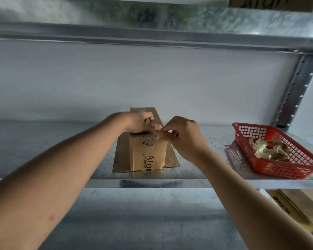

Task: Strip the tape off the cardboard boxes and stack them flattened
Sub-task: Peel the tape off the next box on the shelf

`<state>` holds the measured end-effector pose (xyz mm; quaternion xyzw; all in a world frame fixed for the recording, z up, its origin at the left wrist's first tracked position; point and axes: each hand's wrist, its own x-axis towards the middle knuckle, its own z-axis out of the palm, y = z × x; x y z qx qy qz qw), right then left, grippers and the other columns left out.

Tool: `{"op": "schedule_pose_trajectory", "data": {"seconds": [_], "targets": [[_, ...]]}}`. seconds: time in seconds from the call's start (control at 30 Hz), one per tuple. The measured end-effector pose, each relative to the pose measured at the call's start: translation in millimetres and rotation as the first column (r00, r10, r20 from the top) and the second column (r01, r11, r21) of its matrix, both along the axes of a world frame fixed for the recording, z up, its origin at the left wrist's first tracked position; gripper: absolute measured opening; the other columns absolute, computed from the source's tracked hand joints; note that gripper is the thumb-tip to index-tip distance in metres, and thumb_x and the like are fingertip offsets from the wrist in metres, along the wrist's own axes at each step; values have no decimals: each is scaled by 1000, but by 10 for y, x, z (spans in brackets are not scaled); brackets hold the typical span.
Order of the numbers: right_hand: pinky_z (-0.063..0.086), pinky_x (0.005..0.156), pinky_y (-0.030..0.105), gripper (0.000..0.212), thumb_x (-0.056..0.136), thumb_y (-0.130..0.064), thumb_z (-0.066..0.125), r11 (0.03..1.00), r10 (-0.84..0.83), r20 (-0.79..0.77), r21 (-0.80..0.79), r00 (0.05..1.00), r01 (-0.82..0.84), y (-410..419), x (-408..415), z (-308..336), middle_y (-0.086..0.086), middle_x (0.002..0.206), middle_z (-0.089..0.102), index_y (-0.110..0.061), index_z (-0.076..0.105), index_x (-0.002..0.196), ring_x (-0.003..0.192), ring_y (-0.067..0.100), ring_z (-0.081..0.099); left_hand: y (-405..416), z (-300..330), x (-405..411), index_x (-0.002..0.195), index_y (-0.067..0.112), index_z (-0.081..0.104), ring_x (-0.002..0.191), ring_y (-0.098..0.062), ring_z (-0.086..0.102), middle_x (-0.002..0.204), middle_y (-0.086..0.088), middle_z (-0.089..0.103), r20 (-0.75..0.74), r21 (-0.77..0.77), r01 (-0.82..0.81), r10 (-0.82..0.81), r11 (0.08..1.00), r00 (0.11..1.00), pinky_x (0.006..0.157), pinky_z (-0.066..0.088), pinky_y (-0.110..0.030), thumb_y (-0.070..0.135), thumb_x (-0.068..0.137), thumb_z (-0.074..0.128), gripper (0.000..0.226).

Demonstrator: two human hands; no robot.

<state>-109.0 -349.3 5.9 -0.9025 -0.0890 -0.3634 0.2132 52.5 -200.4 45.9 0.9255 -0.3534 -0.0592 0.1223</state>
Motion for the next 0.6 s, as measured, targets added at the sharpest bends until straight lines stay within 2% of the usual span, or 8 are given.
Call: {"op": "schedule_pose_trajectory", "data": {"seconds": [0.03,0.1,0.2,0.27,0.3,0.4,0.5,0.6], "targets": [[52,63,30,4,91,-25,79,1000,-16,-11,15,1000,16,22,17,13,-7,91,68,-23,81,89,65,8,62,-2,9,-6,142,35,50,126,-23,52,148,1,50,13,2,2,-2,1000,1000,109,44,-43,79,85,57,73],[46,62,16,3,90,-28,79,998,-56,-73,14,996,57,32,45,22,-7,94,68,-25,80,92,68,6,62,2,22,-23,140,32,51,123,-23,53,143,1,51,32,2,7,-7,1000,999,108,45,-43,73,88,59,67],[39,61,8,24,81,-33,87,999,-44,-170,21,985,48,7,18,12,-10,98,65,-28,79,104,72,4,62,9,33,-44,142,30,52,122,-23,53,141,0,52,66,2,-1,1,1000,998,107,46,-42,71,90,59,66],[43,63,10,36,76,-24,91,1000,2,-198,20,980,2,-20,-22,4,-12,98,62,-26,79,110,71,4,62,5,43,-43,141,31,53,120,-22,53,139,1,53,78,10,-1,0,1000,997,106,46,-42,74,89,59,67],[48,65,16,38,76,-19,91,1000,2,-193,-5,981,-4,-28,-39,-5,-11,99,63,-25,79,112,71,4,61,1,51,-40,139,32,54,118,-22,54,136,2,54,73,12,3,-4,1000,997,105,47,-42,78,86,59,70],[55,66,39,27,84,-17,83,993,-43,-110,-112,993,31,2,-56,-22,-8,103,67,-27,80,109,76,13,62,-1,80,-37,134,34,56,113,-20,55,126,5,57,37,5,7,-7,1000,999,101,47,-41,85,79,59,75],[54,62,41,16,91,-17,76,985,-17,-26,-169,1000,12,62,-46,-10,-7,101,71,-28,83,100,82,19,66,15,81,-18,131,33,58,110,-19,57,123,5,59,29,-3,17,-17,1000,999,100,48,-43,84,79,61,73],[54,59,41,14,94,-18,74,975,-22,1,-222,1000,22,93,-40,25,-7,99,73,-26,84,98,83,21,67,30,73,-13,132,34,57,114,-21,55,129,5,56,46,2,20,-20,1000,999,103,48,-46,83,79,60,73]]}}
